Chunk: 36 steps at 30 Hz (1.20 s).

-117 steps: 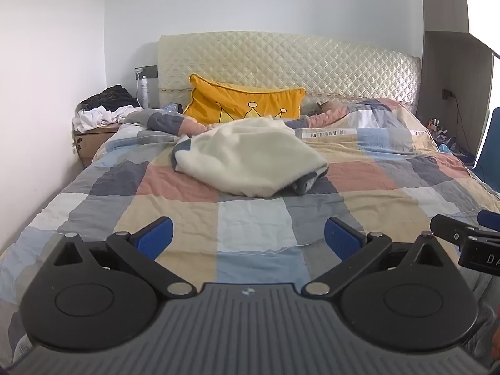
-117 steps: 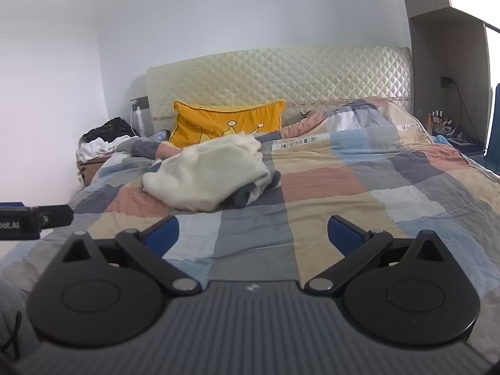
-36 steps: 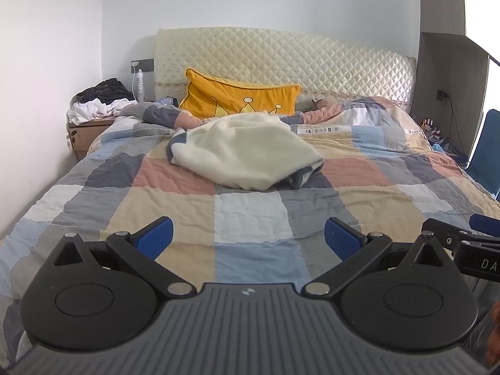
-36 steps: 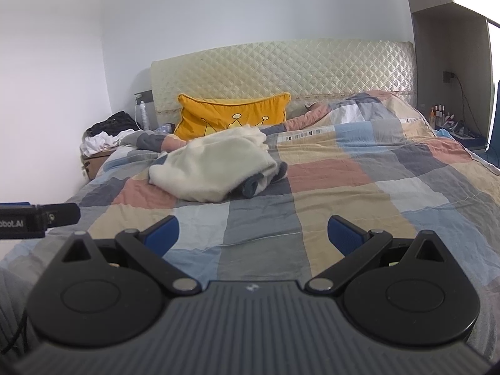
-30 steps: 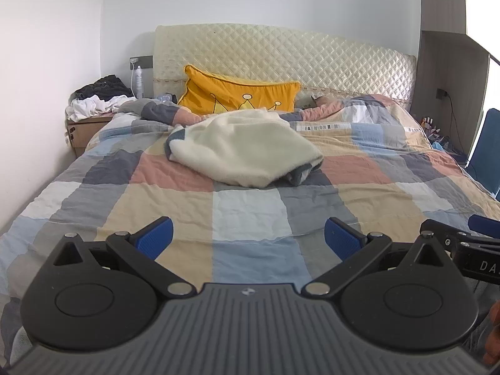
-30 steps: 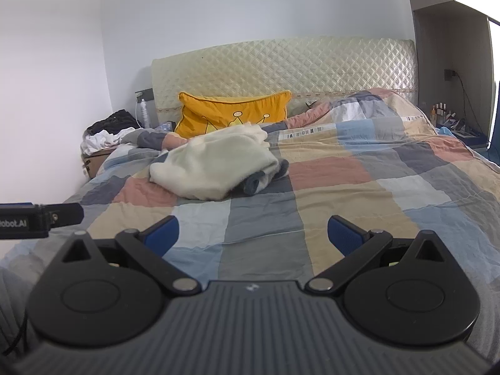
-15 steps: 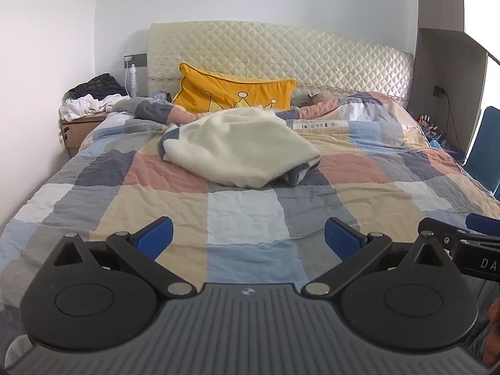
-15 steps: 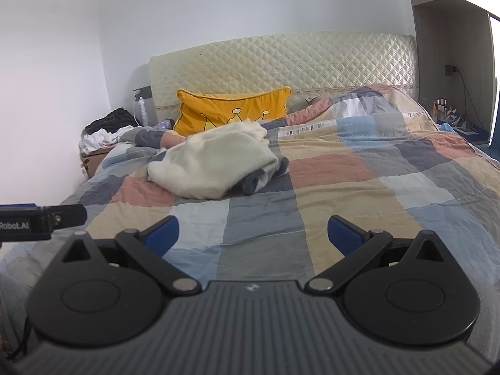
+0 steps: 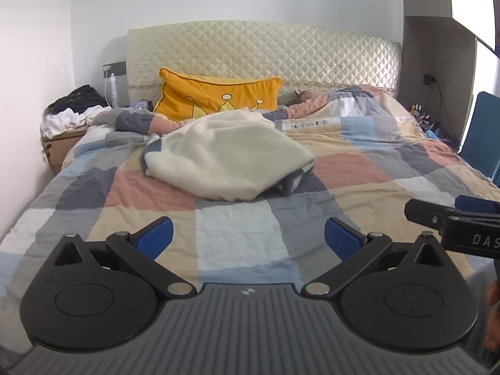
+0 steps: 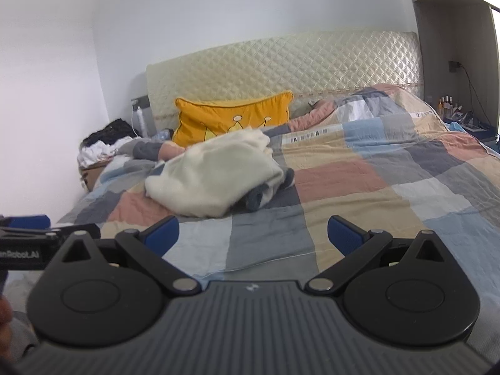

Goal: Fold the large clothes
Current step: 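Reach both tools to the cream sweatshirt and close both on its fabric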

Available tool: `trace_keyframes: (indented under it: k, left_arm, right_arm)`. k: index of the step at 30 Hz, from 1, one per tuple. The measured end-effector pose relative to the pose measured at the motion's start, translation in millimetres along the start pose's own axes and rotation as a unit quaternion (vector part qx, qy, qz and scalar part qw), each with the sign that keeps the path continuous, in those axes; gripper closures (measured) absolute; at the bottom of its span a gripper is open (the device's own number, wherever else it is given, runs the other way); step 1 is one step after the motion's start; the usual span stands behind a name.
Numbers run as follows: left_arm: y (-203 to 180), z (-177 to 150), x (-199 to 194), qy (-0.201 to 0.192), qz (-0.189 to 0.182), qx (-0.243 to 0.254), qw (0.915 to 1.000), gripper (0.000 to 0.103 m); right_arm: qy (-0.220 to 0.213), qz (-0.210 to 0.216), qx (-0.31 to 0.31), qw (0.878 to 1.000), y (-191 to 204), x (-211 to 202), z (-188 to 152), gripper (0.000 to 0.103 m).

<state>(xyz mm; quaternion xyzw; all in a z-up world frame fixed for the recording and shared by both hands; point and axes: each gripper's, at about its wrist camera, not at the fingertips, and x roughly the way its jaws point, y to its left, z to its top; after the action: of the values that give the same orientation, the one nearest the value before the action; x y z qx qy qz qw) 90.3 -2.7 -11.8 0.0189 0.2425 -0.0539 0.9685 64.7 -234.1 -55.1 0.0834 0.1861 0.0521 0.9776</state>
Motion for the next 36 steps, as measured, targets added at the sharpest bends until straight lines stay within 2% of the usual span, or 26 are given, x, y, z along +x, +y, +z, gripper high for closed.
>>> trace_keyframes:
  k: [2,5,9,12,14,19,23,25,28,30,31,32,34,35,36]
  left_arm:
    - [3,6,16,-0.005,-0.010,0.000,0.9999,0.000]
    - [13,20,58,0.010,-0.042,-0.022,0.9988,0.000]
    - [30,39,112,0.000,-0.016,-0.034,0.9993,0.000]
    - [50,50,156,0.013,0.004,-0.043,0.9990,0.000]
    - [69,54,187,0.033,0.014,-0.071,0.9968,0.000]
    - [120,51,266,0.063,0.006,-0.151,0.9864,0.000]
    - [157,41,331,0.097,0.000,-0.217,0.9712,0.000]
    - [169,38,362,0.109,0.002,-0.236,0.9657,0.000]
    - [181,32,401,0.117,0.005,-0.247,0.9620,0.000]
    - [191,24,424,0.112,-0.013,-0.265,0.9577,0.000]
    - [194,21,433,0.110,-0.018,-0.276,0.9547,0.000]
    - [197,18,440,0.105,-0.019,-0.285,0.9526,0.000]
    - [201,11,448,0.087,-0.021,-0.297,0.9506,0.000]
    - [204,8,453,0.079,-0.023,-0.307,0.9481,0.006]
    - [206,5,459,0.076,-0.029,-0.318,0.9445,0.014]
  right_arm:
    - [0.010,-0.006,0.001,1.000,-3,14,4,0.000]
    - [0.020,0.001,0.011,1.000,-8,34,15,0.000]
    - [0.022,0.036,0.023,0.999,-13,62,34,0.000]
    - [0.018,0.027,0.008,0.999,-10,90,43,0.000]
    - [0.030,0.020,0.005,0.999,-9,115,46,0.000]
    - [0.084,0.045,0.042,0.995,-9,189,42,0.000]
    - [0.128,0.062,0.080,0.987,-6,250,29,0.000]
    - [0.145,0.087,0.111,0.979,-6,280,20,0.004]
    - [0.159,0.104,0.137,0.972,-5,317,11,0.004]
    - [0.153,0.099,0.147,0.972,-4,337,8,0.006]
    - [0.147,0.100,0.156,0.972,-5,347,8,0.015]
    - [0.145,0.100,0.165,0.970,-6,356,8,0.018]
    - [0.143,0.091,0.180,0.969,-7,370,6,0.019]
    - [0.140,0.092,0.187,0.968,-9,375,4,0.019]
    - [0.139,0.090,0.195,0.967,-12,382,3,0.025]
